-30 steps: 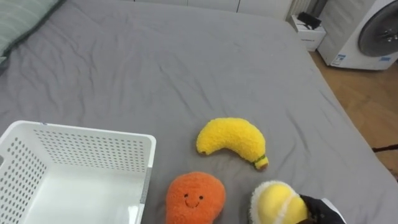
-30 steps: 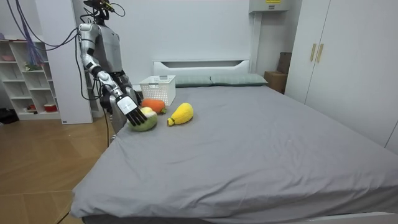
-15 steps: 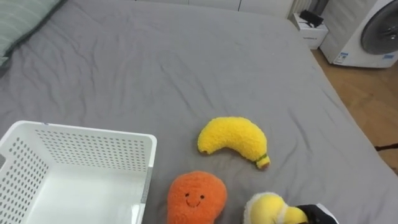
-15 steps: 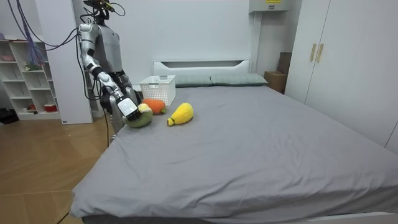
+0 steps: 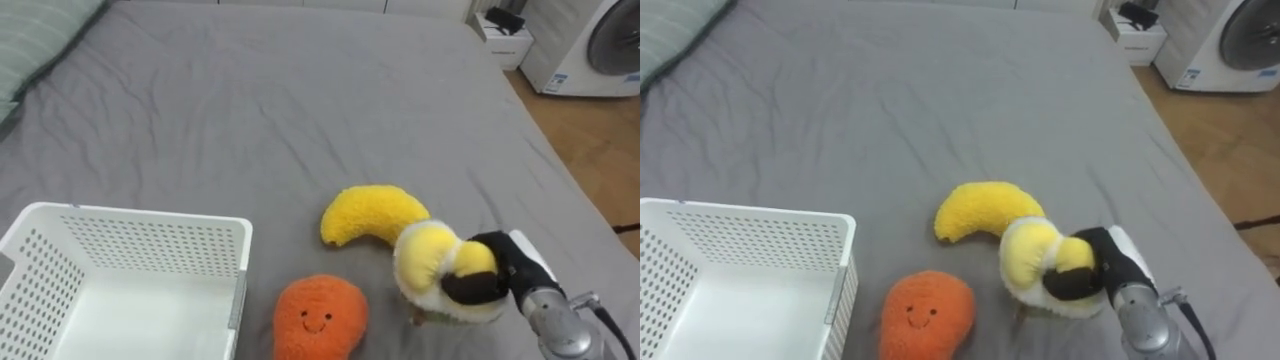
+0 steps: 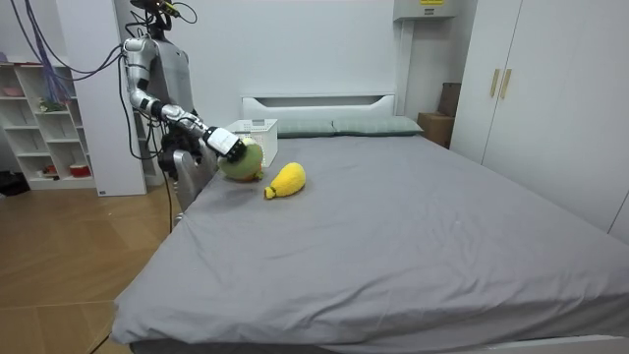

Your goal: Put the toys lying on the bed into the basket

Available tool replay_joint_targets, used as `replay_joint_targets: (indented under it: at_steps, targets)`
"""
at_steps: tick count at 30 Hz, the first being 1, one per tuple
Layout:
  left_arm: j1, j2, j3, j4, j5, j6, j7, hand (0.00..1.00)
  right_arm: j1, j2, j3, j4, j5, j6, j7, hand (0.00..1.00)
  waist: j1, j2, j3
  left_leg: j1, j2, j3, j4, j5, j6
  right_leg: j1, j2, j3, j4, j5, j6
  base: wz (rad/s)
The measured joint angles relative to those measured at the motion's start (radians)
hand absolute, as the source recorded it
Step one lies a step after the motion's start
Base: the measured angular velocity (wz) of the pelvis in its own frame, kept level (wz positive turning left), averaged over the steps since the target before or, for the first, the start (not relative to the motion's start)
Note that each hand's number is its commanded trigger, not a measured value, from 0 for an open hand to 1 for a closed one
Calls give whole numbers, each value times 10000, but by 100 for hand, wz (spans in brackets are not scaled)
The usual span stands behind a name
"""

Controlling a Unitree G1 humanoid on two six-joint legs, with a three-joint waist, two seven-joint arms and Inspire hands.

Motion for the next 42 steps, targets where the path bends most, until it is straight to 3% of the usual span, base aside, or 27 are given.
replay_joint_targets:
  at_steps: [10, 13, 20, 24, 32, 36, 42]
  targets:
    - [-29, 8, -14, 0, -41, -213, 26, 0, -856, -72, 6, -1287, 378, 5, 150, 100, 191, -132, 46, -140, 8, 46, 23, 3, 1, -188, 7, 3, 115, -1, -3, -2]
    - [-147, 32, -45, -17, -78, -213, 54, 0, -1294, -74, 243, -1448, 368, 5, 299, 100, 274, -197, 109, -184, 3, 28, 16, 5, 4, -187, 28, -9, 84, -1, -3, 0]
    - [-630, 24, -306, 8, -101, -219, 86, 0, -2610, -96, 1387, -1417, 362, 193, 700, 100, 921, -199, 124, -291, -7, -216, 39, 13, 2, -155, 7, -254, 37, 3, -5, 10]
    - [-989, -114, -298, 26, 9, -268, 16, 0, -2851, 3, 1735, -1417, -328, 333, 1092, 100, 1562, -200, 122, -448, -29, -424, 107, 12, 3, -174, -36, -552, 10, 4, -5, 16]
    - [-1117, -131, -411, 154, -63, -255, 2, 0, -3276, 47, 2540, -1413, -434, 849, 1436, 100, 2177, -199, 129, -702, -95, -833, 203, 25, 18, -163, -112, -1066, -5, -3, 6, 13]
    - [-1215, -126, -408, 138, 2, -222, -17, 0, -3898, 68, 3388, -1159, -614, 867, 1663, 100, 2518, -291, 160, -782, -152, -1040, 186, 30, 27, -152, -156, -1263, -21, -11, 20, 10]
    - [-1322, -120, -388, 104, 16, -109, -21, 0, -4252, 274, 3520, -483, -590, 1033, 1637, 100, 3159, -487, 174, -1029, -210, -1318, 401, 43, 46, -173, -232, -1833, -36, -11, 22, 17]
